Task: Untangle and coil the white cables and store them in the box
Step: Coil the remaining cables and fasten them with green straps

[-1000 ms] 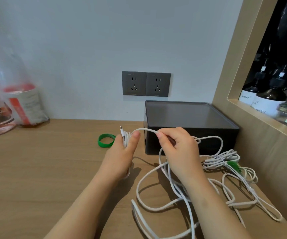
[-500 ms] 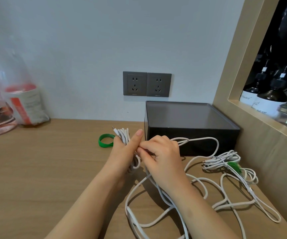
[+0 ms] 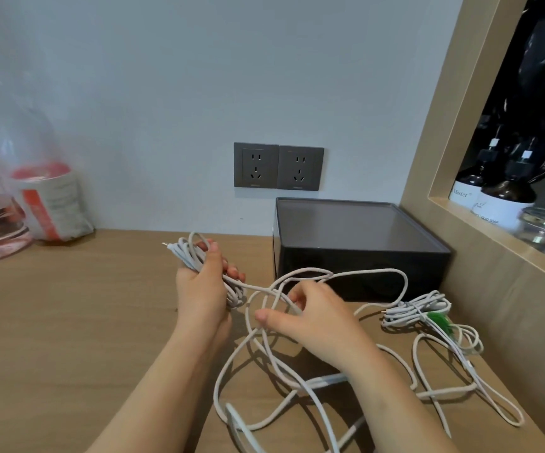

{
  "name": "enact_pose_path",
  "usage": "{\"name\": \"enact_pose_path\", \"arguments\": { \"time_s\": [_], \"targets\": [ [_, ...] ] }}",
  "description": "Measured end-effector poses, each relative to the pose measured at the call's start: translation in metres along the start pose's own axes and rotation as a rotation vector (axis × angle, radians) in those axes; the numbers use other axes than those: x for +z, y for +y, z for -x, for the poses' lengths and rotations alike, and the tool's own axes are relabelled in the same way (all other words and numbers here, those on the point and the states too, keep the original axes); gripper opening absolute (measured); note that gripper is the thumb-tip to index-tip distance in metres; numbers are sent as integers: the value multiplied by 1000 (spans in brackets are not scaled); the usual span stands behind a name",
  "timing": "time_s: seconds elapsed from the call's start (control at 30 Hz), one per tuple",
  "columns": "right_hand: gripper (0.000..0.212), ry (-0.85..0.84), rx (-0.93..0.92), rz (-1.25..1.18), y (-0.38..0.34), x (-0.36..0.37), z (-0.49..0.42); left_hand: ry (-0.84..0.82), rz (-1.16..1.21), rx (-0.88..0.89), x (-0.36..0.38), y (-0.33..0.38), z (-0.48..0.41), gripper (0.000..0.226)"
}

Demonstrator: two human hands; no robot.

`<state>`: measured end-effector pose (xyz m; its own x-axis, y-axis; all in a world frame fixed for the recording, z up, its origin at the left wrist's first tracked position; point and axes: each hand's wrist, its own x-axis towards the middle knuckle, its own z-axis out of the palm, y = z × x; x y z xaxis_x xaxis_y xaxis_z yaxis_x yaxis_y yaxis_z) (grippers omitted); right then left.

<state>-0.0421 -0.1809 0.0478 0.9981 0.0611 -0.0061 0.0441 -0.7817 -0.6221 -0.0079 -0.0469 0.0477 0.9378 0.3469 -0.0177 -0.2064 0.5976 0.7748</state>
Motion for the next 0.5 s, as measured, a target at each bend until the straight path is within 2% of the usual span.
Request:
{"name": "enact_pose_path", "arguments": {
  "time_s": [0.03,0.1,0.17,0.2,0.27,0.4,0.5],
  "targets": [
    [58,-83,20,-54,0,2,0,-1,14,-13,0,0,1,21],
    [41,-131,0,-121,-2,4,1,-9,32,-42,1,0,4,23],
    [17,-24,-24,-128,-3,1,0,-15,76,-65,4,2,5,30],
    [14,48,-32,-113,-2,-2,-1,-18,118,-92,5,5,6,33],
    [13,125,-31,-128,0,-8,0,-25,238,-192,7,11,5,37],
    [13,135,-26,-236,2,-24,7,-7,514,-446,12,24,-1,34],
    [14,212,-54,-193,5,-38,5,-57,643,-577,20,36,-6,42]
  ]
}}
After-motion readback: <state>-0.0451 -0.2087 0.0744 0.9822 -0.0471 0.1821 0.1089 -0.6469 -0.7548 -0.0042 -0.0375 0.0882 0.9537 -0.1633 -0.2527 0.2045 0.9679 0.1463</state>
